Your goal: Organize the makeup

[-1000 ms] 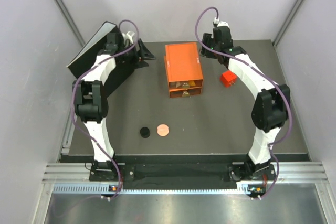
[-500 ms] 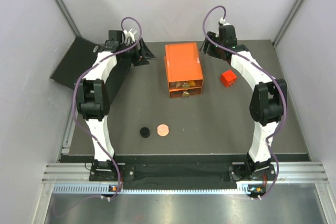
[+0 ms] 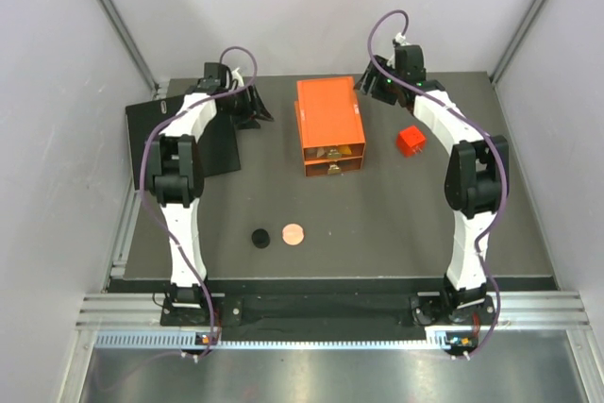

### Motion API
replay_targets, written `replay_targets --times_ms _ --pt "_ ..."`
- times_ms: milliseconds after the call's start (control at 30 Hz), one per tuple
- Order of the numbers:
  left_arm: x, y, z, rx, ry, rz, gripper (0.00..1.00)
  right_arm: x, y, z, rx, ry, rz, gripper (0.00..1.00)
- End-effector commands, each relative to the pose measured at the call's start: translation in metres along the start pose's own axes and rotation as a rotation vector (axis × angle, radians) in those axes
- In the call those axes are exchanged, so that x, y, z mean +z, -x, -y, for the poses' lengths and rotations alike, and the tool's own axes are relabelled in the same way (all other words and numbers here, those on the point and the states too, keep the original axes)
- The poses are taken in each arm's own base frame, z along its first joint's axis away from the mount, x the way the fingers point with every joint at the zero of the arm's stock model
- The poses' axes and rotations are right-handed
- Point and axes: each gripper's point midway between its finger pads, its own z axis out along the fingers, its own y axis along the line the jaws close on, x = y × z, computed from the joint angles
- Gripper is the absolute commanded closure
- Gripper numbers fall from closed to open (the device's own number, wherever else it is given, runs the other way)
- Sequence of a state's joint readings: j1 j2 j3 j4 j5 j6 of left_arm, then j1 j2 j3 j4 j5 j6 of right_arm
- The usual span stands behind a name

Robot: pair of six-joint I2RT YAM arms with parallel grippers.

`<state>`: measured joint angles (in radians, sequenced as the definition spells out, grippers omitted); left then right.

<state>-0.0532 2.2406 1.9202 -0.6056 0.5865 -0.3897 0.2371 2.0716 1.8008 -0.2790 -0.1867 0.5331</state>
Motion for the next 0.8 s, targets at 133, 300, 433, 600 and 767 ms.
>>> replay_targets --times_ms 133,300,433,600,767 --pt "0.018 0.011 -0.021 -0.017 0.063 0.006 0.57 0.002 0.027 -0.029 0.017 0.127 0.06 0.35" --pt "0.033 0.004 -0.012 -0.022 0.012 -0.024 0.82 0.009 0.02 -0.029 0.03 0.143 0.032 0.35" --pt "0.049 -0.007 0.003 -0.013 -0.044 -0.055 0.94 0.012 0.016 -0.031 0.041 0.155 0.016 0.35" --pt "0.067 -0.028 0.032 0.025 -0.127 -0.109 0.95 0.012 0.01 -0.037 0.037 0.183 -0.008 0.35" --pt "0.07 -0.03 0.051 0.022 -0.197 -0.112 0.94 0.012 0.002 -0.044 0.025 0.214 -0.036 0.36"
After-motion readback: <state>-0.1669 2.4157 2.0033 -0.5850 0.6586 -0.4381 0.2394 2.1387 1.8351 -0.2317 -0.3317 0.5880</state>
